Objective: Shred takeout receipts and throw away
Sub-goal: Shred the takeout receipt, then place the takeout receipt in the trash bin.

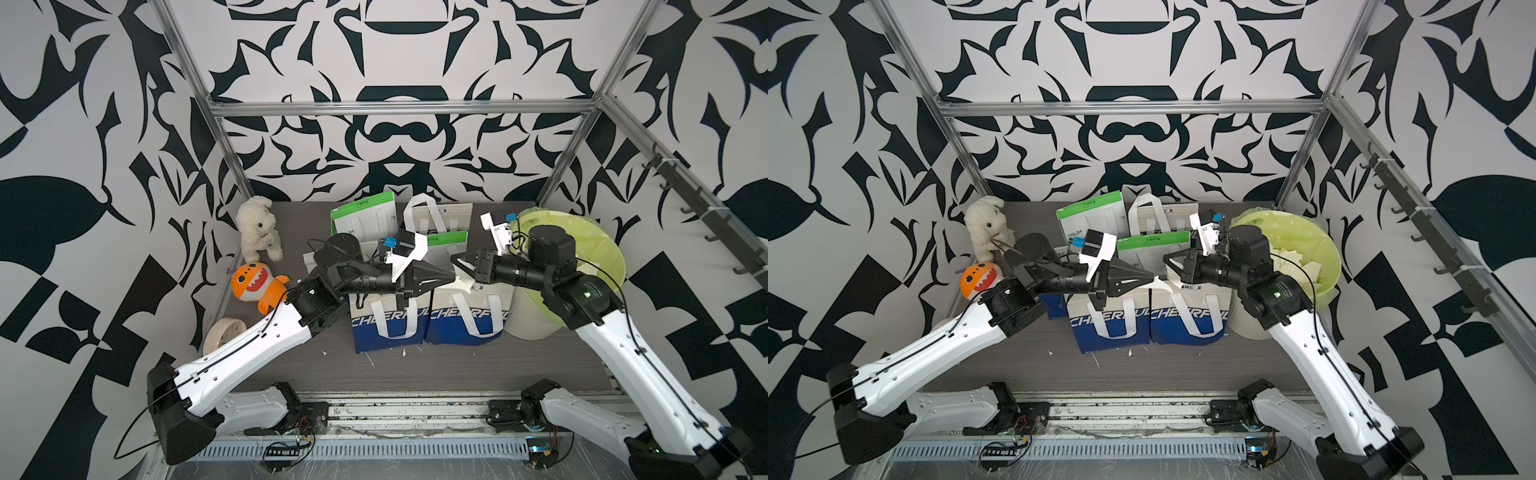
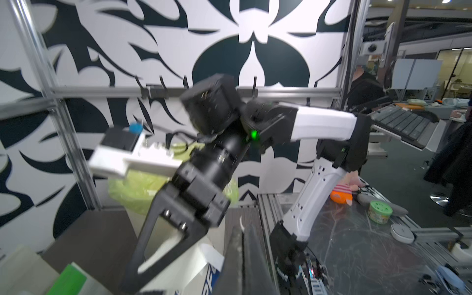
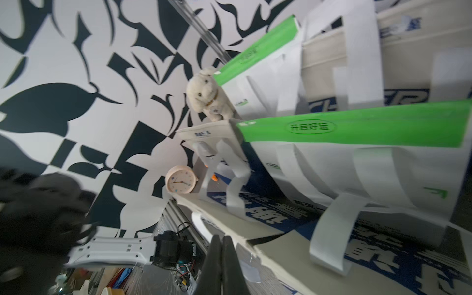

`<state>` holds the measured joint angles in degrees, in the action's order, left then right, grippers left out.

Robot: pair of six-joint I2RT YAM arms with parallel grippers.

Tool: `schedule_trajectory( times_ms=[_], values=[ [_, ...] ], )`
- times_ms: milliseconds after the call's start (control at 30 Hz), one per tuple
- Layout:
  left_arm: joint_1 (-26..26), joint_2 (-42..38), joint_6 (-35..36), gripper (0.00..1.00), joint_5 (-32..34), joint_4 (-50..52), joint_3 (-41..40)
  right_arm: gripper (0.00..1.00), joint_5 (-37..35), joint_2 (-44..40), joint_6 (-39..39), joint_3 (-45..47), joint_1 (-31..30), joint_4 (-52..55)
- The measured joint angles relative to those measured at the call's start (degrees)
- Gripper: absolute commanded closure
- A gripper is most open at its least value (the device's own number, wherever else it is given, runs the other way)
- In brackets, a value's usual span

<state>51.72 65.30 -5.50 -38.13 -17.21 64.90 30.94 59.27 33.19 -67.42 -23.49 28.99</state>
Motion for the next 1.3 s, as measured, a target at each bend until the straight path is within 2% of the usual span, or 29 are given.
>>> schedule_trajectory(
  times_ms=[133, 267, 400, 500, 600, 633, 667, 700, 833, 867, 900, 1100, 1300],
  values=[
    [0.0, -5.2, -0.2, 1.0, 2.2, -2.5, -1.8, 1.0, -5.8, 3.6, -1.7, -3.1, 0.9, 6.4],
    [0.0, -7.3, 1.5, 1.0, 5.0, -0.7, -1.0, 1.0, -13.2, 5.5, -5.6, -11.7, 4.7, 13.9],
    [0.0, -4.4, 3.9, 1.0, 7.5, 5.1, 4.2, 1.0, -21.8, 5.3, -11.1, -19.9, 12.8, 18.8],
    [0.0, -1.3, 5.0, 1.0, 8.7, 8.2, 7.5, 1.0, -28.5, 4.0, -14.9, -21.0, 17.6, 21.2],
    [0.1, 1.5, 6.0, 1.0, 9.3, 9.9, 9.2, 1.0, -34.3, 3.0, -18.1, -19.8, 19.4, 23.6],
    [0.1, 2.6, 6.4, 1.0, 9.5, 10.5, 9.8, 0.87, -36.1, 2.7, -18.8, -18.9, 19.6, 24.1],
    [0.2, 3.6, 6.7, 1.0, 9.7, 10.9, 10.5, 0.64, -37.3, 2.5, -19.3, -17.9, 19.9, 24.7],
    [0.2, 4.9, 7.0, 1.0, 9.9, 11.3, 11.5, 0.45, -38.1, 2.5, -19.7, -17.3, 20.2, 25.5],
    [0.5, 11.6, 8.0, 1.0, 10.0, 13.1, 17.4, 0.25, -38.6, 4.6, -21.3, -17.5, 20.9, 30.1],
    [0.6, 13.3, 8.3, 1.0, 10.1, 13.4, 18.8, 0.03, -38.5, 5.4, -21.6, -18.0, 20.9, 31.3],
    [0.7, 15.1, 8.6, 1.0, 10.1, 13.7, 20.2, 0.0, -38.5, 6.1, -21.5, -18.4, 21.0, 32.1],
    [1.1, 24.0, 9.4, 1.0, 10.2, 15.4, 26.1, 0.0, -39.4, 7.3, -21.2, -22.7, 21.4, 36.3],
    [2.4, 34.8, 9.4, 1.0, 10.5, 16.9, 37.7, 0.01, -44.2, 2.1, -19.5, -28.4, 21.5, 36.2]
  ],
)
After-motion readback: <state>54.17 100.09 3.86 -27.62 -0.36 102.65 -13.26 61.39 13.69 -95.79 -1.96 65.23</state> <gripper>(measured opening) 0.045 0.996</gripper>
